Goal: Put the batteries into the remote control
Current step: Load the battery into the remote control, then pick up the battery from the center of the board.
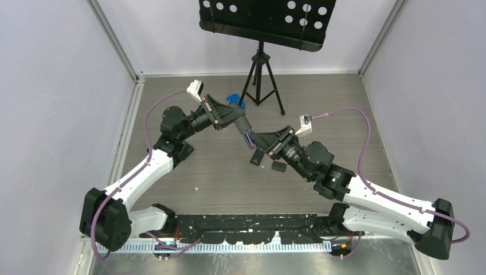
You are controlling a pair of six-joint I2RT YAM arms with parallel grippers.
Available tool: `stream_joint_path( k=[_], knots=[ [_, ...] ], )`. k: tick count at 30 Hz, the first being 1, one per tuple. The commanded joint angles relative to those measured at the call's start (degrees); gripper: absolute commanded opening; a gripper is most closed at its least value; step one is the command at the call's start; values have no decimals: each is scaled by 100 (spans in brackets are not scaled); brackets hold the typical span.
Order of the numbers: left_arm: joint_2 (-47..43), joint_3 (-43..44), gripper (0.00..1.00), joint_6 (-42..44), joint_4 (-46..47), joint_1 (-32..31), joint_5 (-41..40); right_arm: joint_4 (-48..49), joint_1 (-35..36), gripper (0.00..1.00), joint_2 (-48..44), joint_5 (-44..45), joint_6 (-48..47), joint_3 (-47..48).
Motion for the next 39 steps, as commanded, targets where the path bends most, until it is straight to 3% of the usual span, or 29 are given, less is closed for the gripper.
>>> stream_joint_path(
  k=[1,5,14,21,24,27,32,39],
  knots=[
    [-63,64,0,-179,504,-7,61,-159,-23,23,233,-159,-423,155],
    [-70,28,0,-92,424,-7,61,-280,-36,26,240,-191,-552,141],
    [-414,-163,0,1395,-950,43,-11,-1713,-198,63,-664,303,-904,411],
    [-594,-519,0,2500,-1319,55,409,-3535,-278,68,-1185,1005,-1251,860],
    [-597,-654,0,2749,-1294,55,701,-5092,-457,68,-772,1718,-1154,1466],
    [-620,-700,0,2823,-1187,55,937,-6096,-1110,68,-61,1766,-1003,1929],
    [-632,-523,0,3049,-1432,53,1037,-5976,-2473,64,1058,817,-1568,1965],
    [-570,-329,0,3500,-2079,55,1065,-5379,-3632,61,2813,-81,-2391,1986]
  ],
)
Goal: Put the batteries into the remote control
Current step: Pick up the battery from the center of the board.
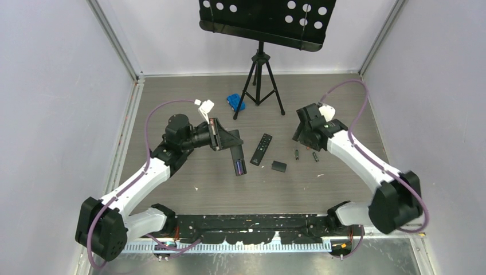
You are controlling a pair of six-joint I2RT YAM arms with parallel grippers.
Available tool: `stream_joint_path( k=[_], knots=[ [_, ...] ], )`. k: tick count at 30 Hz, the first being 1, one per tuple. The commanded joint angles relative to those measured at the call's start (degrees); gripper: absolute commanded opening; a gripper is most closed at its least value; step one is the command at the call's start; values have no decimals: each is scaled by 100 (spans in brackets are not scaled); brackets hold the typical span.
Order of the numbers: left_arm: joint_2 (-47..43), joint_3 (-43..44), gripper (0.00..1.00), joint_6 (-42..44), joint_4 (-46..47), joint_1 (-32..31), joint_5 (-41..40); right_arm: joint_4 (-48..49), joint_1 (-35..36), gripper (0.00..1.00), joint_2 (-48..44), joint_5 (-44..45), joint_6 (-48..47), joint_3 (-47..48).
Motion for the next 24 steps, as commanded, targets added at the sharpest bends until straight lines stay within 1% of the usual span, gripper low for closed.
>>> stream_joint_path(
  k=[1,4,10,17,22,24],
  knots=[
    [-64,338,0,424,-314,22,223,253,-512,60,727,-670,-637,79],
    [10,426,0,543,-498,22,240,441,-677,55,1196,-985,-796,65],
    [160,551,0,665,-609,22,216,549,-686,45,1896,-1322,-1037,151],
    [323,602,1,682,-590,22,204,577,-686,40,2260,-1255,-1082,97],
    [355,619,5,665,-614,22,156,697,-686,32,2446,-1319,-1116,65],
    [338,619,6,650,-624,22,113,732,-686,28,2513,-1340,-1128,80]
  ],
)
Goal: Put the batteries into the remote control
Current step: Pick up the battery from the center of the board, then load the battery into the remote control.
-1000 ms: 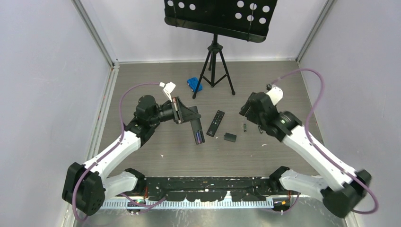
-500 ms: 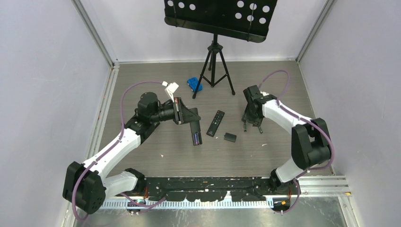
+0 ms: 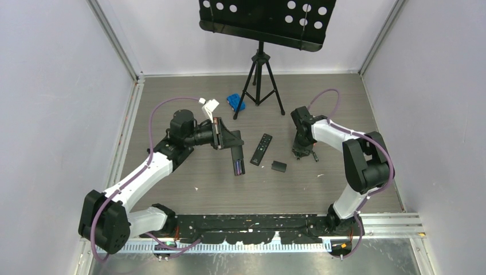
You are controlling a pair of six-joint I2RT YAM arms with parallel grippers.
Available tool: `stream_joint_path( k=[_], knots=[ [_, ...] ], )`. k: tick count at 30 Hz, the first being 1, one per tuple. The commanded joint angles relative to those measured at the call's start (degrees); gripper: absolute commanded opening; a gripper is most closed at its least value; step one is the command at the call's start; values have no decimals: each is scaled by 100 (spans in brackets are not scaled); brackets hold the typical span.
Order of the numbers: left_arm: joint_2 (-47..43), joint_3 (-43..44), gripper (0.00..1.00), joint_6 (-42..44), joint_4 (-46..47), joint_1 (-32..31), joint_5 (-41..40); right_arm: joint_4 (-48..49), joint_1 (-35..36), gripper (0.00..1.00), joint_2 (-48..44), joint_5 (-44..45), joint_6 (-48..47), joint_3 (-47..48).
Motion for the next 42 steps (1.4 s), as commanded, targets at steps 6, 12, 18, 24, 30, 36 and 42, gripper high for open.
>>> stream_joint_path(
  k=[6,12,18,24,30,36,42],
  knots=[
    [-38,259,4,-124,-5,22,-132,262,5,12,158,-163,-87,37],
    [41,249,0,-552,53,22,-242,266,55,5,-455,-344,-5,-50],
    [245,259,0,-976,121,22,-377,73,1027,5,-1601,-689,-173,222],
    [599,466,0,-1080,-221,22,-434,477,2042,4,-2757,-1581,-286,297],
    [959,657,0,-1252,-362,22,-354,-193,2500,5,-2868,-1853,-286,970],
    [1096,722,0,-1343,-479,22,-316,-946,2991,7,-2344,-1561,-492,1618],
    [1130,667,0,-1546,-314,22,-251,-970,3250,7,-2012,-1463,-465,1810]
  ],
)
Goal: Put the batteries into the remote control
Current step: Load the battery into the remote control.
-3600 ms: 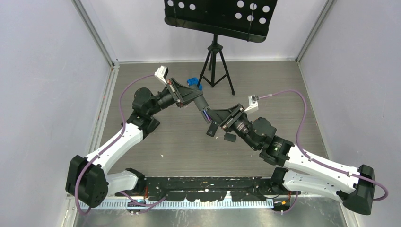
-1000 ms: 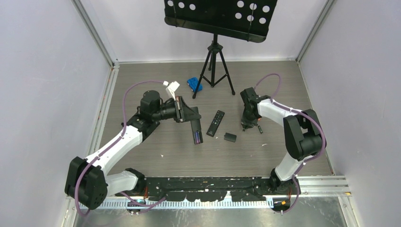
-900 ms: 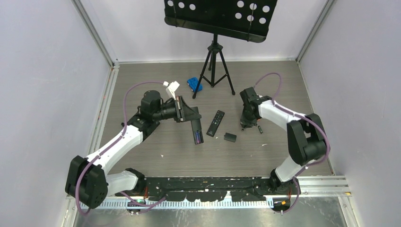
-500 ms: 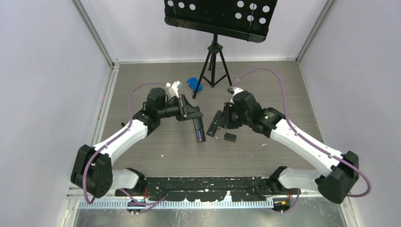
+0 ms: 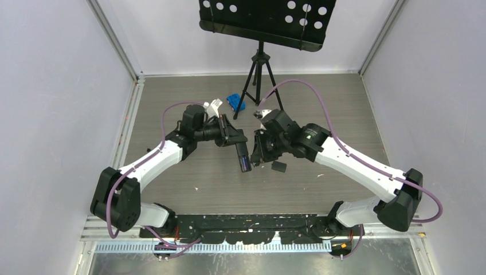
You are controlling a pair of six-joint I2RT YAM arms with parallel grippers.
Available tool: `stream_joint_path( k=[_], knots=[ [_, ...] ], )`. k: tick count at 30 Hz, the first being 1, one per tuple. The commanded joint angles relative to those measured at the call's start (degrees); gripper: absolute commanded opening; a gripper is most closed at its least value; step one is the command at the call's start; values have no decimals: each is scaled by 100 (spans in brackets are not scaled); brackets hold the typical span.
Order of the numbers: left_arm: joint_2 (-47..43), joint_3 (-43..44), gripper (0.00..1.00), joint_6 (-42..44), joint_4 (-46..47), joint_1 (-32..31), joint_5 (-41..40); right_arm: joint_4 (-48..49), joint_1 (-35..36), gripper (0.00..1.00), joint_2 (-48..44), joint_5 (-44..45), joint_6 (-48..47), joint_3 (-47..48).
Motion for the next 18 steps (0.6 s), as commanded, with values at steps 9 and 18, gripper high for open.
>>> stream_joint_path(
  k=[9,18],
  knots=[
    [-72,63,0,-447,452,22,167,-234,247,8,407,5,-139,492],
    [-50,-101,0,-792,883,23,269,-306,269,11,568,32,-118,557]
  ],
)
